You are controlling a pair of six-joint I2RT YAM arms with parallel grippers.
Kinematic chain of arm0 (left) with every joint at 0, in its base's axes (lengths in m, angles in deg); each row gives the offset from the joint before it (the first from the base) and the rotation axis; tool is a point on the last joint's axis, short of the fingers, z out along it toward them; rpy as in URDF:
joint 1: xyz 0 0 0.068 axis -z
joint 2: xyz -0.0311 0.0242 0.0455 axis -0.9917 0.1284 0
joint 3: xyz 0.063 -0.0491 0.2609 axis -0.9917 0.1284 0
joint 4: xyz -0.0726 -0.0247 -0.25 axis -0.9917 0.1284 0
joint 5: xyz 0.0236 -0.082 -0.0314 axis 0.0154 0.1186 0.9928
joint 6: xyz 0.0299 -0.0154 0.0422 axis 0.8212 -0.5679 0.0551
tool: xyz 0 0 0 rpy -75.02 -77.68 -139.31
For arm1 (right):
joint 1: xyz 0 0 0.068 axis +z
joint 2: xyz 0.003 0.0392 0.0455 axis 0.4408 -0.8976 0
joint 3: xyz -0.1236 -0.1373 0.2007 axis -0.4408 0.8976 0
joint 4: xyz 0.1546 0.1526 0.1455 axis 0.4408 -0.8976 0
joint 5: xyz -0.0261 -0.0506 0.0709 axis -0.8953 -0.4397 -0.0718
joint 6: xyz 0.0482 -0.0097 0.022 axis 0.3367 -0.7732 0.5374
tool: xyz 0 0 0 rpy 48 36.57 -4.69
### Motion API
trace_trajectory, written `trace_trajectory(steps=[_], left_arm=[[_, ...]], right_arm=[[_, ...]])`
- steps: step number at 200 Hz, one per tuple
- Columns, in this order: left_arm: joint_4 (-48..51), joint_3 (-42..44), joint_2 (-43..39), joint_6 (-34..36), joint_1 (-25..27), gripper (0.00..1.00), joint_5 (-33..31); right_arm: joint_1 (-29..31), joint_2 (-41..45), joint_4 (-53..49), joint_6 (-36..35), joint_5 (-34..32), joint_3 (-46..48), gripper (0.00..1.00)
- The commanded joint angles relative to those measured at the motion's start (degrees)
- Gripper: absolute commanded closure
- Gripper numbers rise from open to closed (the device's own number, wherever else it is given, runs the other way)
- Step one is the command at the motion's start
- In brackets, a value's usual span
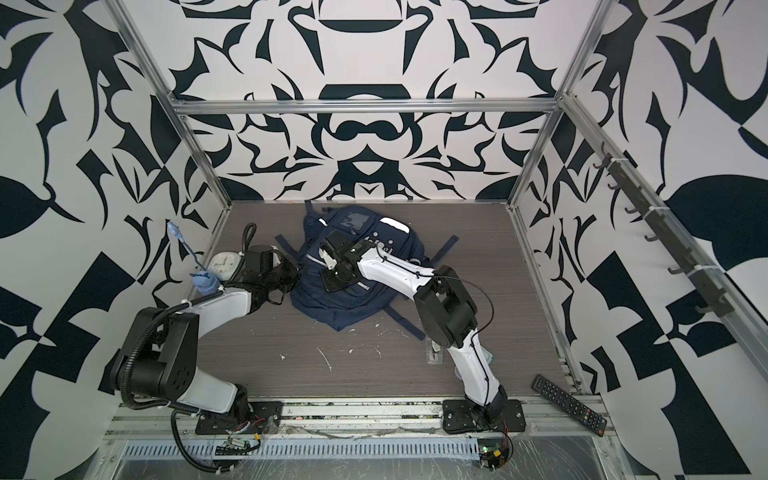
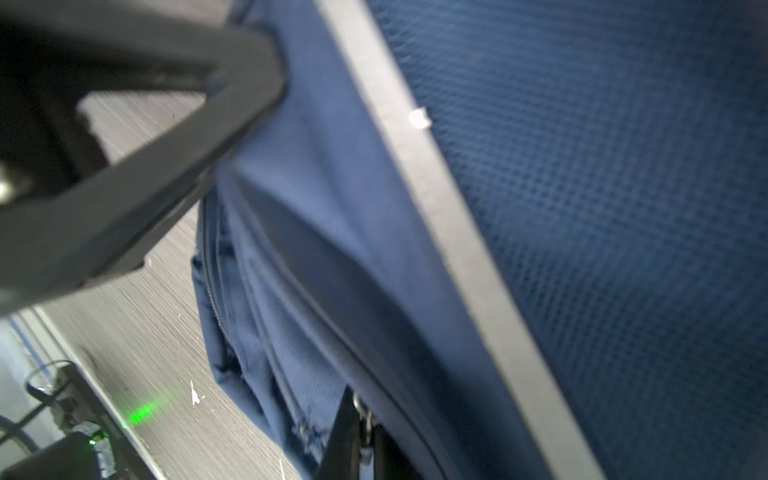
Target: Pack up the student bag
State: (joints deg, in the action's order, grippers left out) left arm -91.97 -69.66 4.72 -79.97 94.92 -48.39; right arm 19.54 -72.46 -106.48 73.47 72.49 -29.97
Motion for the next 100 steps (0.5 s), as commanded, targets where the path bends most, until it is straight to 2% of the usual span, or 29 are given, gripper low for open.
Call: trace_trajectory(steps=[1, 21, 47, 100], left_arm=[[0.91, 2.47, -2.77, -0.55, 1.44, 1.00, 3.79], [0.87, 3.34, -3.61, -0.42, 3.37, 1.00, 2.92], [2.20, 1.99, -3.63, 0.93, 9.32, 1.00, -0.03], [2.41, -3.81, 2.35, 0.87, 20.26, 0.98, -1.33]], right_arm=[[-4.54, 3.12, 6.08, 0.68, -4.65, 2.49, 1.00], [-6.20, 4.41, 5.78, -0.60, -5.63, 4.53, 1.00], [-8.05, 4.88, 3.94, -4.10, -7.57, 4.84, 1.00], [-11.14, 7.92, 2.17, -7.31, -8.51, 7.44, 1.00]])
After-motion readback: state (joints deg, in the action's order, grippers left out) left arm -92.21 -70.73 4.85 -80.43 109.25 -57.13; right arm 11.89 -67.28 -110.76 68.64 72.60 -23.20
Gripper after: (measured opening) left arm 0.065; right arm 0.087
